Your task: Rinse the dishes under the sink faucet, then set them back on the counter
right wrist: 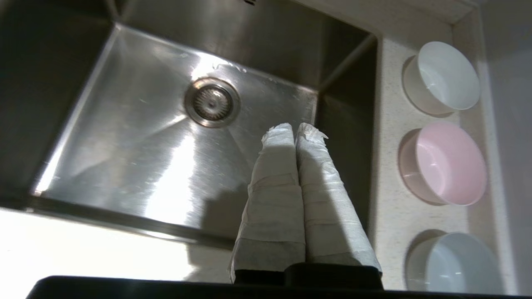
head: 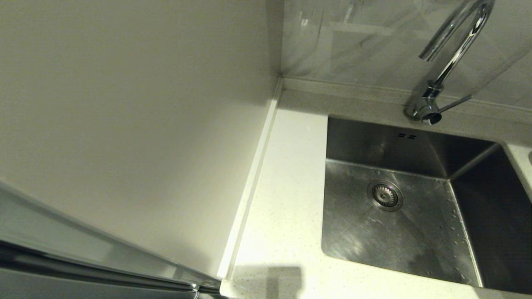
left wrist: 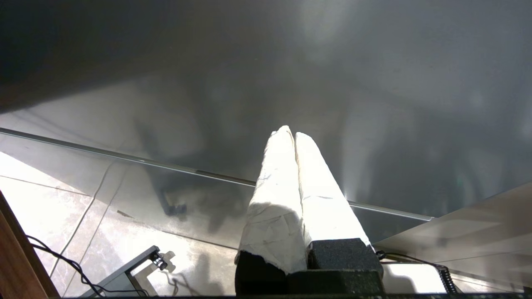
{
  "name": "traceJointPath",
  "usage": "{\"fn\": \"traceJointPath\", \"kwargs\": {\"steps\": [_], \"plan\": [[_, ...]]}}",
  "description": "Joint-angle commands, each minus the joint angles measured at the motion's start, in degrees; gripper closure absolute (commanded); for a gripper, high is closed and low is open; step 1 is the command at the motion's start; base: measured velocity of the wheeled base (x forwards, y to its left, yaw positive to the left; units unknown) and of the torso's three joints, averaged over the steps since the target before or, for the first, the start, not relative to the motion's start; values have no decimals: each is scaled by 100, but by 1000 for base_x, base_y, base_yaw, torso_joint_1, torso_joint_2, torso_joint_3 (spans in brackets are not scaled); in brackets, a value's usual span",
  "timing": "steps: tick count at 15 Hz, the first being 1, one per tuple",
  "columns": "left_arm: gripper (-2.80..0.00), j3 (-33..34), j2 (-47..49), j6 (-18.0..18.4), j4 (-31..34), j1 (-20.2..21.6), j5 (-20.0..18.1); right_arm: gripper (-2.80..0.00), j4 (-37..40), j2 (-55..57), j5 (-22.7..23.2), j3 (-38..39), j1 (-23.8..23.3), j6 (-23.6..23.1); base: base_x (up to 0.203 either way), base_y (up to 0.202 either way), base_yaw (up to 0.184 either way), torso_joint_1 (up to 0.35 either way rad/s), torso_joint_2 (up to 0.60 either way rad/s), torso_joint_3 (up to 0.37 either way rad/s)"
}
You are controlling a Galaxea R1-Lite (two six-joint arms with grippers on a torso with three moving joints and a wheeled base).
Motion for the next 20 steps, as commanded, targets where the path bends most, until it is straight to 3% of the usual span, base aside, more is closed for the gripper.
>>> {"fn": "traceJointPath", "kwargs": {"steps": [1, 7, 10, 13, 16, 20], "plan": [[0, 0, -18, -4, -2, 0, 3, 0, -217, -624, -17, 440, 122, 71, 0, 0, 0, 0, 0, 0], [0, 0, -18, -4, -2, -4, 3, 0, -1428, -2497, -39, 2797, 212, 338, 0, 0, 0, 0, 0, 0], [0, 0, -21, -2, -2, -2, 3, 0, -686, -3226, 112, 2834, 272, 652, 0, 0, 0, 0, 0, 0], [0, 0, -18, -4, -2, 0, 3, 0, 282, -3522, 955, 2829, 271, 701, 0, 0, 0, 0, 0, 0], [0, 0, -18, -4, -2, -4, 3, 0, 265, -3532, 1024, 2839, 272, 626, 0, 0, 0, 0, 0, 0], [0, 0, -18, -4, -2, 0, 3, 0, 265, -3532, 936, 2839, 271, 1027, 0, 0, 0, 0, 0, 0]]}}
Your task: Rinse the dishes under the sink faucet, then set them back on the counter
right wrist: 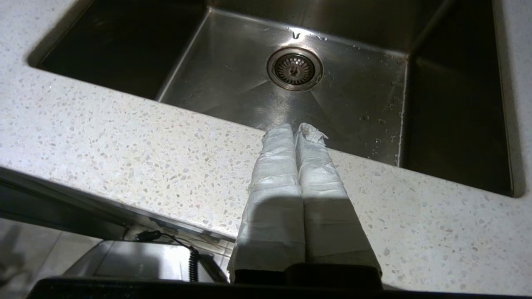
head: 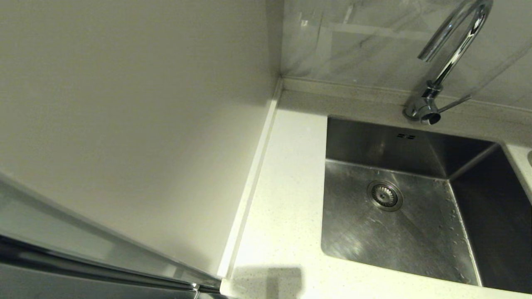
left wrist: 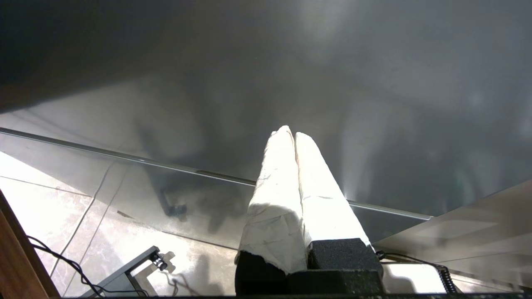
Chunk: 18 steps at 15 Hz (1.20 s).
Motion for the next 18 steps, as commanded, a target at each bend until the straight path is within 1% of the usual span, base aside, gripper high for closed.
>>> {"fn": "traceJointPath", "kwargs": {"steps": [1, 18], "plan": [[0, 0, -19, -4, -4, 0, 3, 0, 8, 2, -9, 2, -3, 22, 0, 0, 0, 0, 0, 0], [0, 0, -18, -4, -4, 0, 3, 0, 8, 2, -9, 2, 4, 38, 0, 0, 0, 0, 0, 0]]}}
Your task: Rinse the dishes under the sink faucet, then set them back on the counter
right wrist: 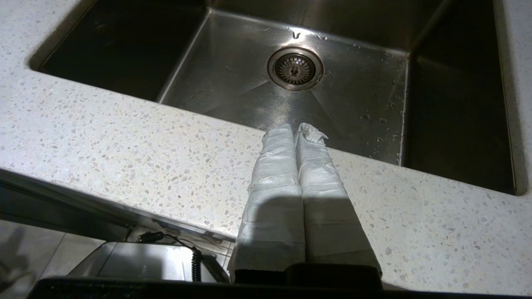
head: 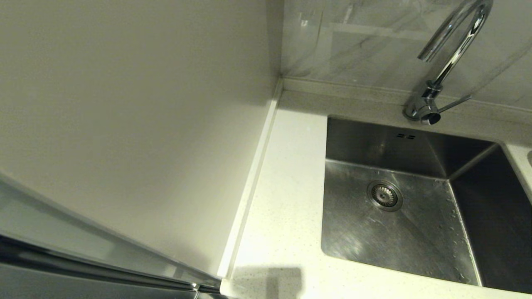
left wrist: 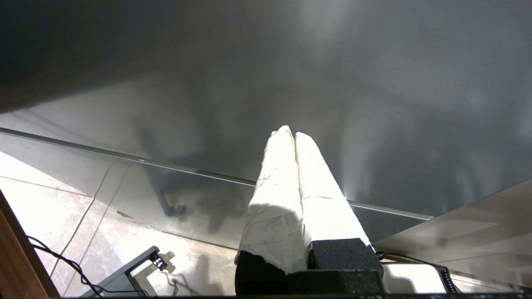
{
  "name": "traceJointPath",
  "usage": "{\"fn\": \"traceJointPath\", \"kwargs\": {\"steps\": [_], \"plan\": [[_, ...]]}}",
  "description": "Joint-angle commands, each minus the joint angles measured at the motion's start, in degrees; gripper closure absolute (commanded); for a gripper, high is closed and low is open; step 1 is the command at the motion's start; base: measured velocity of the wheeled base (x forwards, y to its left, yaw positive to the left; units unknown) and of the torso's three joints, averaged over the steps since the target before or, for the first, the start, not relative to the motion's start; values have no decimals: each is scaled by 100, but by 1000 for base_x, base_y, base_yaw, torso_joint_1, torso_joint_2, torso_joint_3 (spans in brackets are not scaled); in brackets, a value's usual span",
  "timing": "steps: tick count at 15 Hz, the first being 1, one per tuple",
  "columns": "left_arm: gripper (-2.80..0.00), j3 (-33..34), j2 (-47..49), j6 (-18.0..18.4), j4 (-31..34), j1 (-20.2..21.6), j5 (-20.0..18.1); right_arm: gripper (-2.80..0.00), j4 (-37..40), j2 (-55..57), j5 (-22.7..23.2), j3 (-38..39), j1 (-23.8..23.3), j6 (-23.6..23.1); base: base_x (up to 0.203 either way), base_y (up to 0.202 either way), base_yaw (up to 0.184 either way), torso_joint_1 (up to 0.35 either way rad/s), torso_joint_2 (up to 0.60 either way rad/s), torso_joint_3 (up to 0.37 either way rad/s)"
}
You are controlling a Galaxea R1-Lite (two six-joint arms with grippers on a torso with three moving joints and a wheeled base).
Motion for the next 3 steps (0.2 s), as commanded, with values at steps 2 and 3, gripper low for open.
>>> {"fn": "traceJointPath", "kwargs": {"steps": [2, 3], "plan": [[0, 0, -18, -3, -2, 0, 0, 0, 3, 11, 0, 0, 1, -3, 0, 0, 0, 0, 0, 0], [0, 0, -20, -3, -2, 0, 0, 0, 3, 11, 0, -6, -3, -3, 0, 0, 0, 0, 0, 0]]}}
